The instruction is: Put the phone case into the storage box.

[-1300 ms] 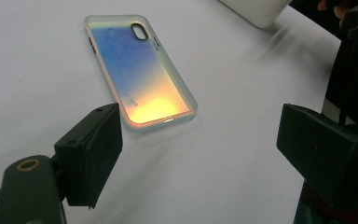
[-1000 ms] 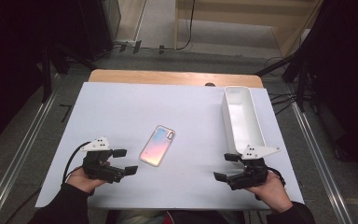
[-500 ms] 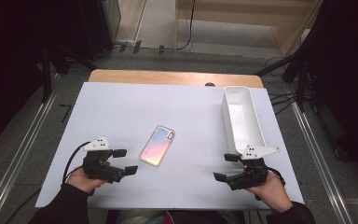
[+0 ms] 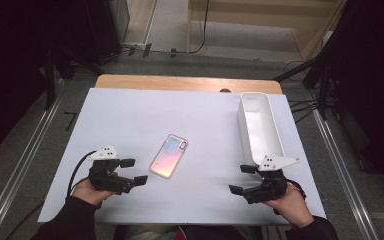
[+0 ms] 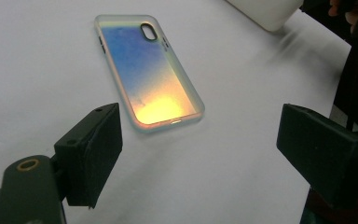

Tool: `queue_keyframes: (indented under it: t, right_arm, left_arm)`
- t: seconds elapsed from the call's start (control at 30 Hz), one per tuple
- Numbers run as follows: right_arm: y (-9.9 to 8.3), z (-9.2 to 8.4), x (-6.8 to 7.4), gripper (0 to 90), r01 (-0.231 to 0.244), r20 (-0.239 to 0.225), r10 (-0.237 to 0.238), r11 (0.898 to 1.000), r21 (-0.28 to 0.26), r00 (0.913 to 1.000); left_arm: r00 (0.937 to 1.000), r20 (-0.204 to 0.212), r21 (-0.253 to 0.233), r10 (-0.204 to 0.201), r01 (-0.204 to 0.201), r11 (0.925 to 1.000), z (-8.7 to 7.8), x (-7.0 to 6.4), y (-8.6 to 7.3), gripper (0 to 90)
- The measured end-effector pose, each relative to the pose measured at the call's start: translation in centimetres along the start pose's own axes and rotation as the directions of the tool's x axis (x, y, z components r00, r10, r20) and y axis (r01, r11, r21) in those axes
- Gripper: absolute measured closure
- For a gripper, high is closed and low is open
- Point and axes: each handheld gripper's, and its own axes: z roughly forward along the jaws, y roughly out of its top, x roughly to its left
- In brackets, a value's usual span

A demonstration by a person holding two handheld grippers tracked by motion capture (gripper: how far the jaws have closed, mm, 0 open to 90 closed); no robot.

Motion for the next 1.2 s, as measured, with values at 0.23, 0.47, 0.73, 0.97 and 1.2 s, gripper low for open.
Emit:
queue_keyframes:
  t: [0.23, 0.47, 0.73, 0.97, 1.2]
  right_arm:
    - [0.0, 0.0, 0.0, 13.0, 0.002, 0.002, -0.002, 1.000, 0.000, 1.0000]
    - [0.0, 0.0, 0.0, 13.0, 0.001, 0.002, -0.001, 1.000, 0.002, 1.0000]
    - [0.0, 0.0, -0.1, 13.0, 0.000, 0.002, 0.000, 1.000, 0.002, 1.0000]
    - [0.0, 0.0, -0.1, 13.0, -0.001, 0.002, 0.001, 1.000, 0.003, 1.0000]
    - [0.0, 0.1, -0.1, 13.0, -0.001, 0.002, 0.001, 1.000, 0.003, 1.0000]
  left_arm:
    - [0.9995, -0.027, -0.001, -0.015, 0.015, 0.9999, 0.3, 0.1, 0.4, 13.8]
    - [0.9969, -0.074, 0.000, -0.028, 0.028, 0.9996, 0.9, 0.2, 0.8, 13.8]
    - [0.9919, -0.114, -0.010, -0.057, 0.056, 0.9984, 1.6, 0.1, 1.3, 13.3]
    - [0.9885, -0.140, -0.028, -0.058, 0.055, 0.9981, 2.1, 0.1, 1.9, 11.2]
    - [0.9927, -0.110, -0.024, -0.048, 0.046, 0.9987, 2.7, -0.1, 2.4, 0.0]
